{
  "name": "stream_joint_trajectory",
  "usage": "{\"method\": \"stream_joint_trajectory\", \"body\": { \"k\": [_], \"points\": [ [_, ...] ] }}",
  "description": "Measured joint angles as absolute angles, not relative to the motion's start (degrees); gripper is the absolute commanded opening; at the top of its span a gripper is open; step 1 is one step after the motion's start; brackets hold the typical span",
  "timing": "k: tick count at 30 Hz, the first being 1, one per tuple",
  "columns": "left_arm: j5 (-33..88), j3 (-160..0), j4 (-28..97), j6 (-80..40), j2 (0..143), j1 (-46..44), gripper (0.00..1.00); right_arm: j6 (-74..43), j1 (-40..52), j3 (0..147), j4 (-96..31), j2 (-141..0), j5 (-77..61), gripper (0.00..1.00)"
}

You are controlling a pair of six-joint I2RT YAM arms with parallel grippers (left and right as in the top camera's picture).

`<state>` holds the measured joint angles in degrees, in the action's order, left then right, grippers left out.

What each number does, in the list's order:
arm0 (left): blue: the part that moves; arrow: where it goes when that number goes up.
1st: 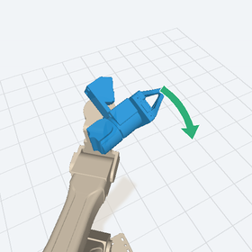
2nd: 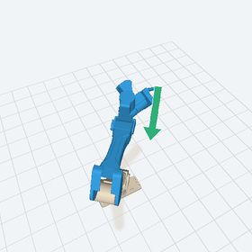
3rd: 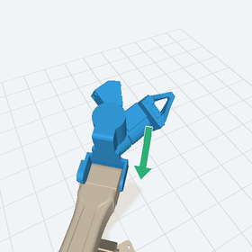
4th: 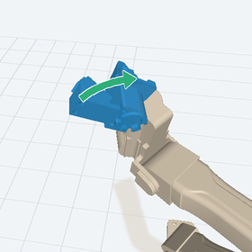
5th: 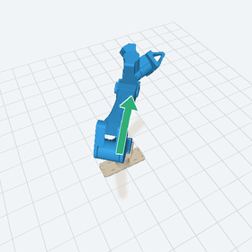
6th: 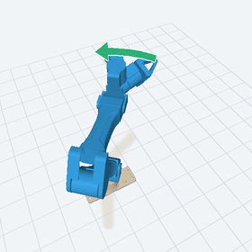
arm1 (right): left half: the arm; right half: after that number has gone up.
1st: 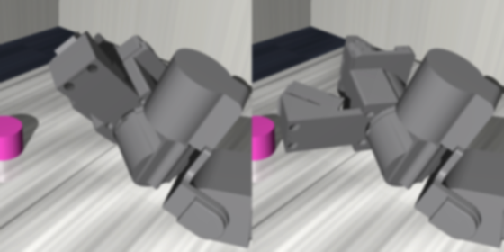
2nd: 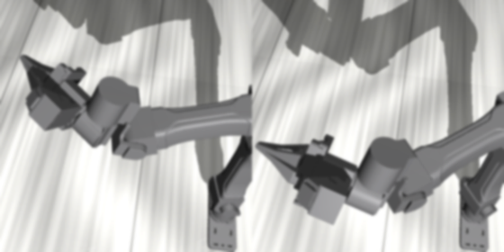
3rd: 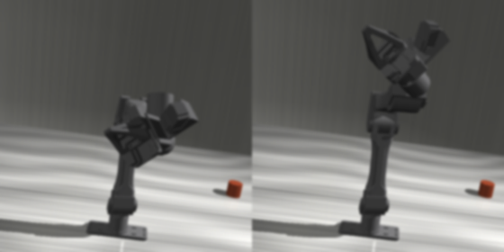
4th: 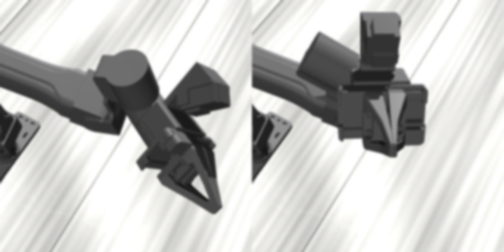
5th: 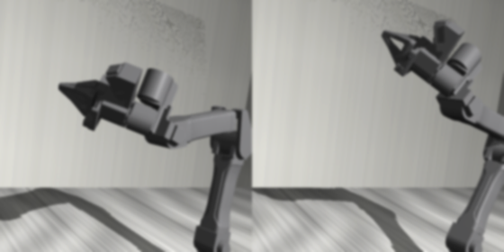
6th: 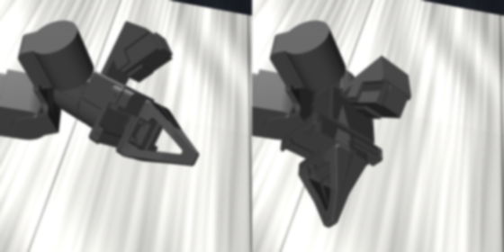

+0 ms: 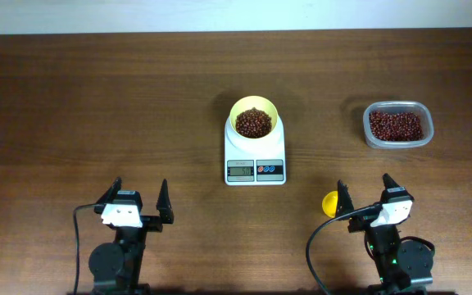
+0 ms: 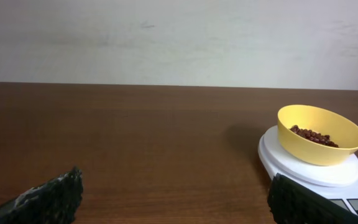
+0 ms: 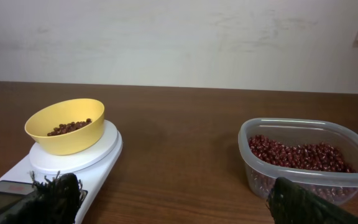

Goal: Scoop item into bowl and weigh 50g on scale

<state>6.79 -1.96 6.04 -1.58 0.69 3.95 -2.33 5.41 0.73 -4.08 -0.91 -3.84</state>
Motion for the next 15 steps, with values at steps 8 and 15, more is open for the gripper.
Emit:
{"method": "stream_joint_trajectory", "body": {
  "k": [8,15],
  "points": [
    [2.7,-1.96,6.24,-1.61,0.69,3.95,0.99,-2.33,5.41,0.73,-4.08,-0.91,-3.84,0.99],
    [1.85,-1.96,6.28,-1.61,0.69,3.95,0.99,-2.33,5.41,0.73,-4.08,-0.91,-3.84,0.99]
  ]
}}
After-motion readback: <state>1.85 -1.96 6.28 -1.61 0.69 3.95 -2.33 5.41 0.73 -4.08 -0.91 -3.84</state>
